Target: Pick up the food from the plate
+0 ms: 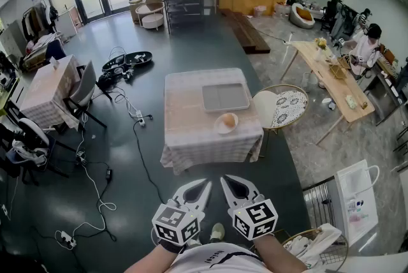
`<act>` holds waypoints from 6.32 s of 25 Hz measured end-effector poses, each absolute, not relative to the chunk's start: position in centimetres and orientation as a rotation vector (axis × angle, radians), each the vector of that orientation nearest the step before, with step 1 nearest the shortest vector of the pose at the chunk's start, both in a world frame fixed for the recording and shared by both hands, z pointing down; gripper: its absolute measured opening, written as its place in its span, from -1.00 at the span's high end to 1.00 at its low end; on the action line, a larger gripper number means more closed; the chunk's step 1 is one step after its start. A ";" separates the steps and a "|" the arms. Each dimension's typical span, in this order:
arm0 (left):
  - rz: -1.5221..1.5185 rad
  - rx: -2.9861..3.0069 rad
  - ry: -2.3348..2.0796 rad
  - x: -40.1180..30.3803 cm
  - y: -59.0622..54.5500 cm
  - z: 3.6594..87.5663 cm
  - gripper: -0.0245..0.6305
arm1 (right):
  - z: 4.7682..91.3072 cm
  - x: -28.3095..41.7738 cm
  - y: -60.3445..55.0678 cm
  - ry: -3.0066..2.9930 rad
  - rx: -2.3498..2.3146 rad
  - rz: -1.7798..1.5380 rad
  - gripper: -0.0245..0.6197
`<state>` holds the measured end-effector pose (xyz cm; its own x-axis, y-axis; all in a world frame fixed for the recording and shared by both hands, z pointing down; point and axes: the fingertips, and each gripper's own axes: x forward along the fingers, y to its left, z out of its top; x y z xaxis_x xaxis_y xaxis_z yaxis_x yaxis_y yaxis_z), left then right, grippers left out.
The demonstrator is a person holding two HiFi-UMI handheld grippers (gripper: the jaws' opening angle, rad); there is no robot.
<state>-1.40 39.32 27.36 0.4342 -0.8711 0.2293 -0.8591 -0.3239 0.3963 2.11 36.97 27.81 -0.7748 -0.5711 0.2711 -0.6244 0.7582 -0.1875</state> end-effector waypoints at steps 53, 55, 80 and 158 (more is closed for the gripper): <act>0.177 2.320 -1.299 1.4 18.6 34.6 0.91 | 32.3 6.0 16.7 -2.671 1.227 0.535 0.87; 0.202 2.338 -1.279 0.6 16.6 35.3 0.91 | 32.7 5.3 14.8 -2.646 1.258 0.541 0.87; 0.576 2.519 -0.885 1.1 1.5 47.2 0.91 | 38.6 3.6 -1.5 -2.643 1.281 0.748 0.87; 1.040 3.044 -0.089 1.2 -3.1 43.9 -0.14 | 35.8 1.3 -4.6 -2.675 1.177 0.692 0.87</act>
<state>1.18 -3.13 43.91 0.7898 -0.0771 0.6086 -0.0277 -0.9955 -0.0901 1.30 -4.56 35.85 -0.6846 -0.6631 0.3026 -0.7266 0.5884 -0.3547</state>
